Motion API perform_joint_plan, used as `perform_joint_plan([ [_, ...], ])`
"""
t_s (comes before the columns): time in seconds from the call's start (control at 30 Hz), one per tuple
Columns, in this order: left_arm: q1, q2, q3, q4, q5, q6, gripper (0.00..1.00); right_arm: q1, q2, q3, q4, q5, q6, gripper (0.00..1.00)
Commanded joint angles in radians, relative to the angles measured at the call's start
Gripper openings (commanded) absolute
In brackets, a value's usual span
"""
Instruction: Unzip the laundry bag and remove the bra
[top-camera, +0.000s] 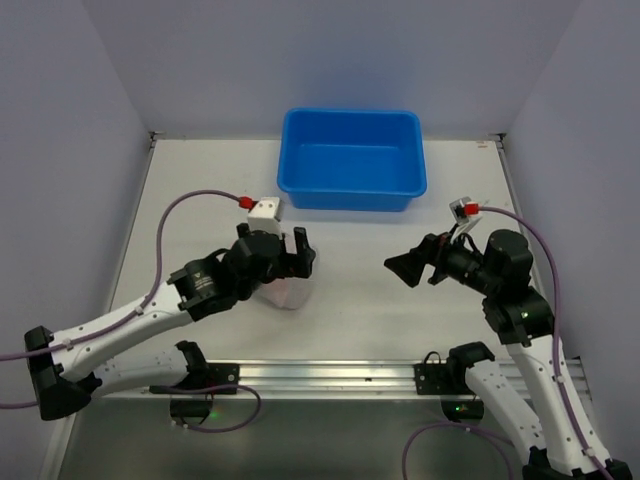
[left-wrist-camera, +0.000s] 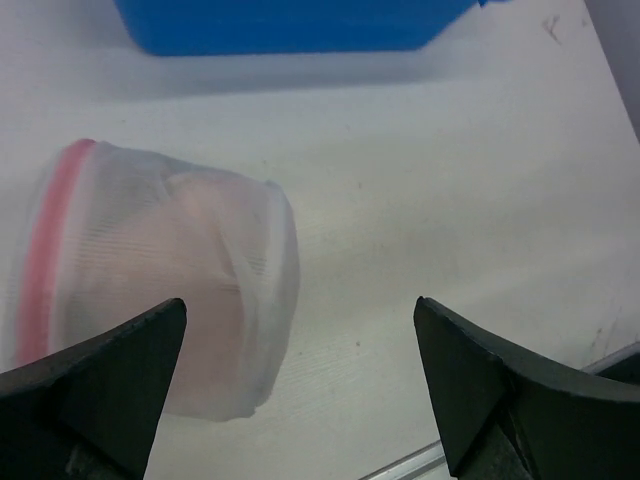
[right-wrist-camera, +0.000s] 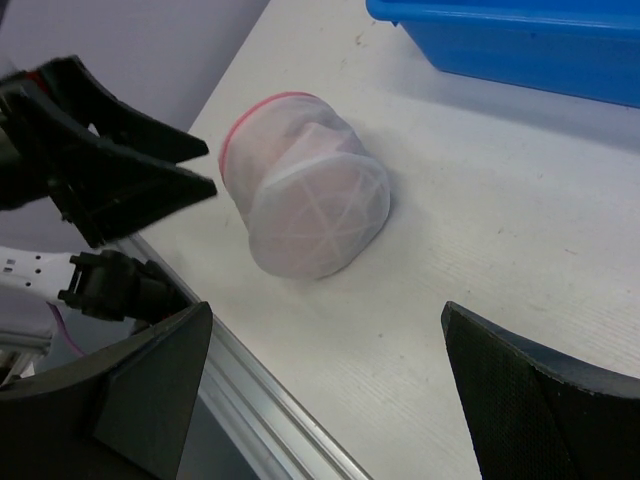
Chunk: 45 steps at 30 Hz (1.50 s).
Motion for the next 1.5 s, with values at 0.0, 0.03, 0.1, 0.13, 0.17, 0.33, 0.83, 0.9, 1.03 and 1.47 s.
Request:
perform_joint_plan([
  [0.0, 0.131, -0.065, -0.006, -0.049, -0.045, -0.011, 1.0, 0.006, 0.028, 0.024, 0.002, -0.012, 0.015, 0.99],
  [0.03, 0.174, -0.089, -0.04, -0.031, -0.017, 0.002, 0.99, 0.006, 0.034, 0.027, 0.003, -0.015, 0.018, 0.99],
  [0.1, 0.307, -0.114, -0.078, 0.029, 0.077, 0.051, 0.98, 0.008, 0.048, 0.028, 0.005, -0.02, 0.021, 0.99],
  [0.13, 0.349, -0.114, -0.106, 0.05, 0.116, 0.07, 0.95, 0.01, 0.052, 0.027, 0.006, -0.023, 0.024, 0.99],
  [0.17, 0.42, -0.109, -0.114, 0.067, 0.161, 0.093, 0.94, 0.013, 0.059, 0.027, 0.008, -0.024, 0.024, 0.99],
  [0.33, 0.531, 0.001, -0.129, 0.156, 0.392, 0.177, 0.83, 0.016, 0.056, 0.01, 0.016, -0.026, 0.03, 0.99],
  [0.83, 0.558, 0.023, -0.011, 0.049, 0.249, 0.308, 0.0, 0.046, 0.08, -0.055, 0.065, -0.038, 0.047, 0.99],
  [0.9, 0.558, 0.02, 0.036, -0.021, 0.118, 0.37, 0.0, 0.051, 0.086, -0.058, 0.077, -0.037, 0.05, 0.99],
  [1.03, 0.556, 0.046, 0.15, -0.132, -0.098, 0.486, 0.0, 0.059, 0.085, -0.064, 0.088, -0.029, 0.053, 0.99],
  [1.47, 0.265, 0.381, 0.288, -0.247, -0.354, 0.468, 0.0, 0.063, 0.052, -0.098, 0.1, -0.001, 0.052, 0.98],
])
